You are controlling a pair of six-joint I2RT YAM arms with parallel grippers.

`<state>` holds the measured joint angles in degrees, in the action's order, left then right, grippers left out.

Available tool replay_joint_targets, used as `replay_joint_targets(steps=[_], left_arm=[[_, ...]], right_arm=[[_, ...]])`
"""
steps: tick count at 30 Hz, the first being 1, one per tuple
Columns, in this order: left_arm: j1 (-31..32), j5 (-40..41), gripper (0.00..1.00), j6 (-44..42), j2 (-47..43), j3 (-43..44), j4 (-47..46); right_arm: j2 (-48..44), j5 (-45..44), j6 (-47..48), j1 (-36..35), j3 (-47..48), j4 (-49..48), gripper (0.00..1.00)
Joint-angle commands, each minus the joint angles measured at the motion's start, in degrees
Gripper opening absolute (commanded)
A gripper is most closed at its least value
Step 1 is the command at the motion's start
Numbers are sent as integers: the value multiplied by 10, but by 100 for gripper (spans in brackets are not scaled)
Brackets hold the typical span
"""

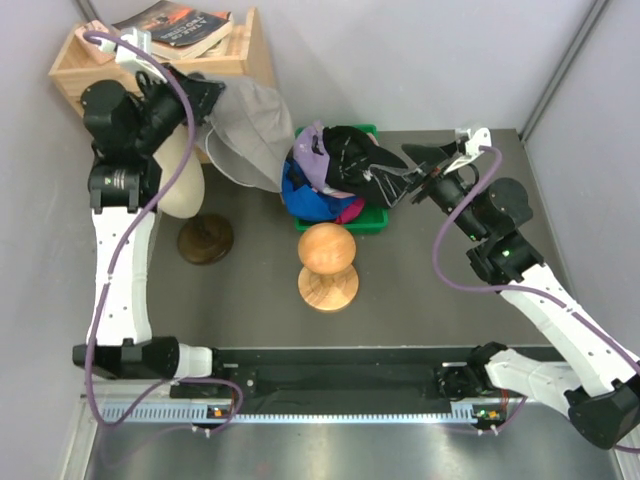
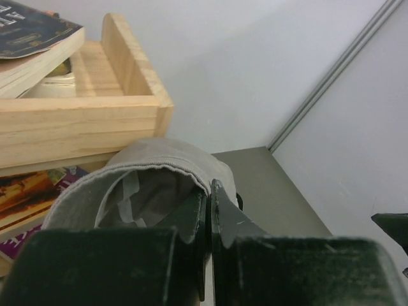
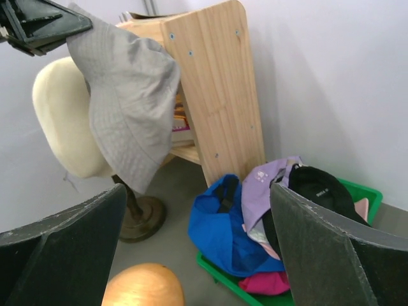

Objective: Stack the hats

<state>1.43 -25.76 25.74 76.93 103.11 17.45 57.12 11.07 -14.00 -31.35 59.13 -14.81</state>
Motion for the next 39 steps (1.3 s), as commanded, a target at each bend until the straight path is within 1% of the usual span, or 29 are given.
replay_joint_targets(steps=[1, 2, 3, 5, 7, 12, 14, 18, 21, 25, 29, 32, 33, 38, 39], left_arm=[[-92, -173, 0, 83, 40, 38, -45], [-106, -223, 0, 100, 56, 37, -61], [-129, -234, 0, 115, 61, 39, -79], [-145, -236, 0, 110, 63, 42, -80], [-173, -246, 0, 124, 62, 43, -90], [-252, -284, 0, 192, 60, 30, -140], [-280, -289, 0, 201, 53, 19, -146], [-311, -301, 0, 222, 38, -3, -155], [-326, -305, 0, 251, 26, -19, -194], [-338, -300, 0, 269, 6, -36, -204], [-372, -276, 0, 272, -16, -58, -194], [-390, -254, 0, 250, -31, -77, -172], [-394, -249, 0, 243, -34, -83, -147], [-411, -225, 0, 226, -60, -130, -136], [-412, -205, 0, 219, -68, -133, -130]], right_arm=[[-18, -20, 17, -5, -4, -6, 94], [-18, -21, 19, -5, -4, -6, 94], [-18, -23, 21, -5, -4, -5, 94], [-19, -27, 24, -5, -2, 0, 94], [-20, -32, 26, -5, -2, 0, 94], [-20, -32, 25, -5, -3, -2, 94], [-19, -31, 26, -5, -3, -2, 94], [-13, -30, 23, -5, -2, -3, 94], [-13, -28, 21, -5, -2, -3, 94], [-16, -29, 21, -5, -3, -3, 94], [-17, -28, 21, -5, -3, -3, 94], [-19, -29, 21, -5, -3, -2, 94], [-22, -29, 21, -5, -3, -2, 94], [-27, -36, 27, -5, -3, 2, 94], [-29, -39, 28, -5, -3, 3, 94]])
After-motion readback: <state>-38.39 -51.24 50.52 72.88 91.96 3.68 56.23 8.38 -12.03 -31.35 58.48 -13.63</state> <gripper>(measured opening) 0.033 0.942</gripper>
